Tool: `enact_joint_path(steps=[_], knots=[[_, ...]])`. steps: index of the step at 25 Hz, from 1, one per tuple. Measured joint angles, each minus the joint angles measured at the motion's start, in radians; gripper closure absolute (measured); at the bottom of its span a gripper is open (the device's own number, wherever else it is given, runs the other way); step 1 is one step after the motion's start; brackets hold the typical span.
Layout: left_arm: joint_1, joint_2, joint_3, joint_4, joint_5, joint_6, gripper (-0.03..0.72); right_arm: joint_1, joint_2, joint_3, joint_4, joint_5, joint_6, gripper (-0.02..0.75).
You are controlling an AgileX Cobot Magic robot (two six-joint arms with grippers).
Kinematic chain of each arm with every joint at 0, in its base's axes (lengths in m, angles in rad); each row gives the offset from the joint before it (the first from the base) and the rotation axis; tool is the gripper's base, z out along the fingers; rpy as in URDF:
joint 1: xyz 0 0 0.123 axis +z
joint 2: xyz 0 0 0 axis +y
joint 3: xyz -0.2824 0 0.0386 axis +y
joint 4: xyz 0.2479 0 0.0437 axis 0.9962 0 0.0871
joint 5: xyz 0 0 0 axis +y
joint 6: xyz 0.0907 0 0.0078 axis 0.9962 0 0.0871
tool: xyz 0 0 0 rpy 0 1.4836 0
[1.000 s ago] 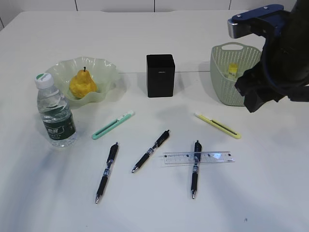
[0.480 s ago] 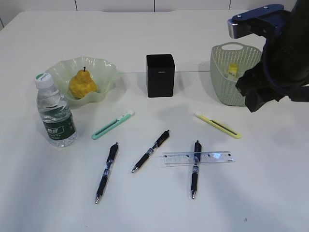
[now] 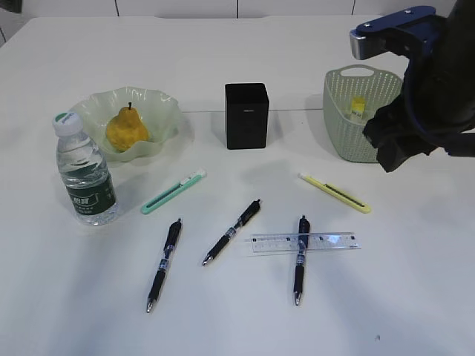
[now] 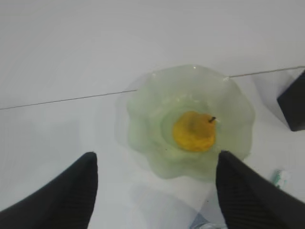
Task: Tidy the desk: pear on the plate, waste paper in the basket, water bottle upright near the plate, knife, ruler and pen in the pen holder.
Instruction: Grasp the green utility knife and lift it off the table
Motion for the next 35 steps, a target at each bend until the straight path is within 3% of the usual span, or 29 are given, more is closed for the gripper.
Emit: enact_joint_path(steps=[13,25,35], knots=[[-0.198,0.248,-0.283,-0.015,0.146,0.107,0.154,0.000,0.000,0.000,-0.001,0.000,-0.010,0.309],[-0.235,0.273,-0.302,-0.018,0.177,0.158,0.158,0.000,0.000,0.000,-0.001,0.000,-0.010,0.309],[-0.312,0.317,-0.346,-0.042,0.181,0.213,0.159,0.000,0.000,0.000,-0.001,0.000,-0.010,0.309]])
